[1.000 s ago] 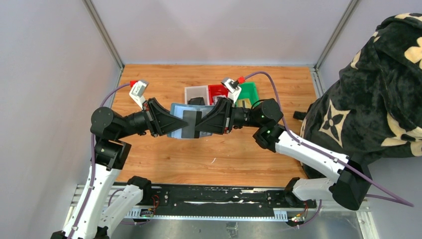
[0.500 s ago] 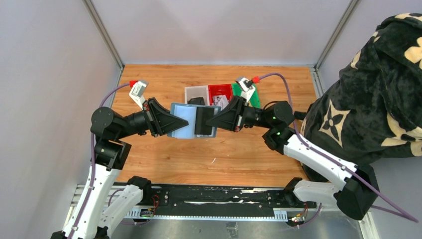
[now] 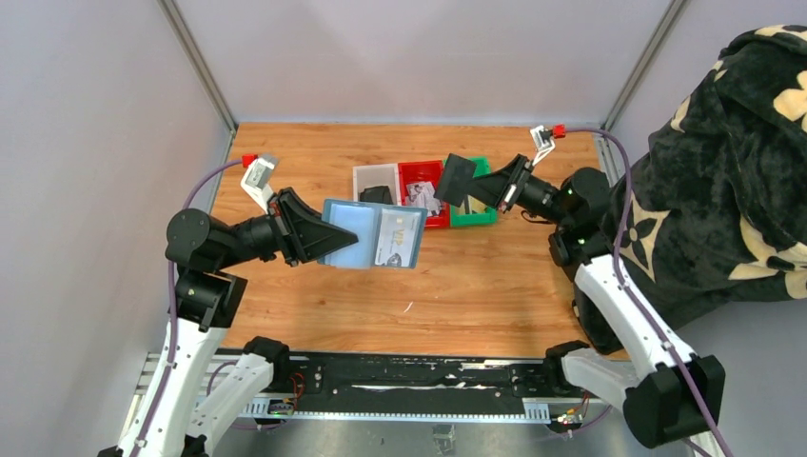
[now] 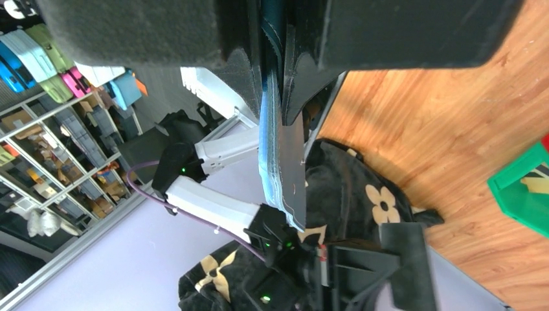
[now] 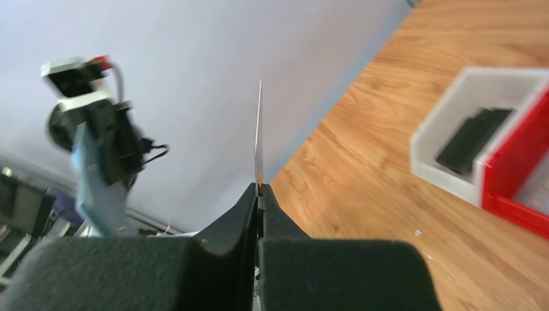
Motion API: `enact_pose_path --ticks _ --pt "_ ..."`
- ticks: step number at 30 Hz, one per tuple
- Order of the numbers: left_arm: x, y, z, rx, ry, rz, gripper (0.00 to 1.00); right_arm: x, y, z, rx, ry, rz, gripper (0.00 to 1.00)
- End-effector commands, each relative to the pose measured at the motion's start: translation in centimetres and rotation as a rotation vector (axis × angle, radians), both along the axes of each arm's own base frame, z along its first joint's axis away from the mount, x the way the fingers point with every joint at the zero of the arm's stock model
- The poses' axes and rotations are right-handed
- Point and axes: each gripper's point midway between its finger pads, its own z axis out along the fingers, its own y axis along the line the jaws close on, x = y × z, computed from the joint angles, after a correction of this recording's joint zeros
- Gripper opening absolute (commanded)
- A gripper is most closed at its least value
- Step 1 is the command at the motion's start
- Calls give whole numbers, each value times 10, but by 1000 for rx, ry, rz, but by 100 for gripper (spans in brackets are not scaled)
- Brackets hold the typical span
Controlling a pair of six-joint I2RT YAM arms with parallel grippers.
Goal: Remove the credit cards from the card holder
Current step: Place the credit card in the storage box.
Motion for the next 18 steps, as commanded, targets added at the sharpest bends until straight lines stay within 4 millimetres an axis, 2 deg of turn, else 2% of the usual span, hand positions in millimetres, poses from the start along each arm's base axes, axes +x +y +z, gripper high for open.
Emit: enact_pose_path --ticks 1,4,7,10,11,14,18 --pt "-11 1 15 -10 -55 -17 0 38 -12 -43 -118 133 -78 0" --pt "-12 1 17 -15 -57 -17 0 62 -3 -73 -214 188 -97 0" --pt "-11 1 18 -17 -56 -16 0 81 17 -104 -328 225 -96 0" --pt "-12 2 18 -18 -60 -16 0 95 52 -129 -424 235 -49 0" --pt "-12 2 18 -18 -60 -16 0 101 64 -147 -466 263 -32 0" --pt "-11 1 18 -16 -60 -17 0 114 95 -175 -562 295 9 0" --pt "-13 2 18 -13 -68 -21 0 140 135 -198 -622 317 40 0"
